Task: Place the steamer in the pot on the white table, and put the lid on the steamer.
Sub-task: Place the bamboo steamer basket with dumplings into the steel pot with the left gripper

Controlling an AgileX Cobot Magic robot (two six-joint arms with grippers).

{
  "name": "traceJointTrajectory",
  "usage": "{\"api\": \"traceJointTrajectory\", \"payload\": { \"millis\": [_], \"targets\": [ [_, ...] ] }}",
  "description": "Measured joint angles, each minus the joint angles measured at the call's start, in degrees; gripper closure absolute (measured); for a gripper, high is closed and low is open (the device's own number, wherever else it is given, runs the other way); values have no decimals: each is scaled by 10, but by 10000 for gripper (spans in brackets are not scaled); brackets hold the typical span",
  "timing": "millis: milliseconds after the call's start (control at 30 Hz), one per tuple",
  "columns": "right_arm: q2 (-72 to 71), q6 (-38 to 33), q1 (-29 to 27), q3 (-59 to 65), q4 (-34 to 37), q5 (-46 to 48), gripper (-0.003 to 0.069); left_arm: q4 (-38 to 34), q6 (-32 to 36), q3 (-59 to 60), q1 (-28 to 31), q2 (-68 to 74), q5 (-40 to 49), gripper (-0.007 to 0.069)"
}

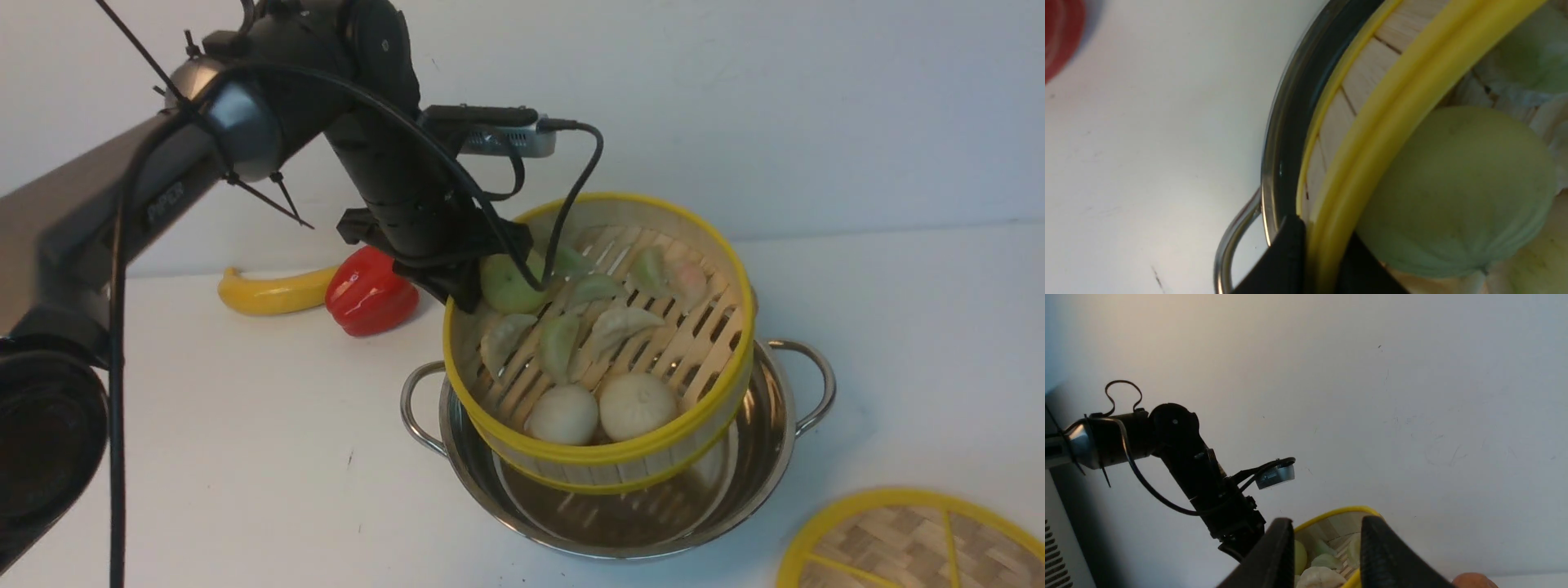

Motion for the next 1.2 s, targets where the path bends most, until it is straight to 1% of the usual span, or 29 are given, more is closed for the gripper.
{"api": "traceJointTrajectory", "payload": {
  "millis": [100, 367, 700, 1200],
  "targets": [
    [0, 12, 0, 0, -12, -1, 414, 1, 0, -2, 0, 9, 0, 583],
    [0, 17, 0, 0, -14, -2, 414, 3, -2, -5, -4, 36, -1, 583],
    [0, 18, 1, 0, -15, -2, 414, 16, -2, -12, -31, 61, -2, 583],
    [0, 18, 2, 0, -16, -2, 414, 19, -2, -27, -31, 93, -2, 583]
  ]
}}
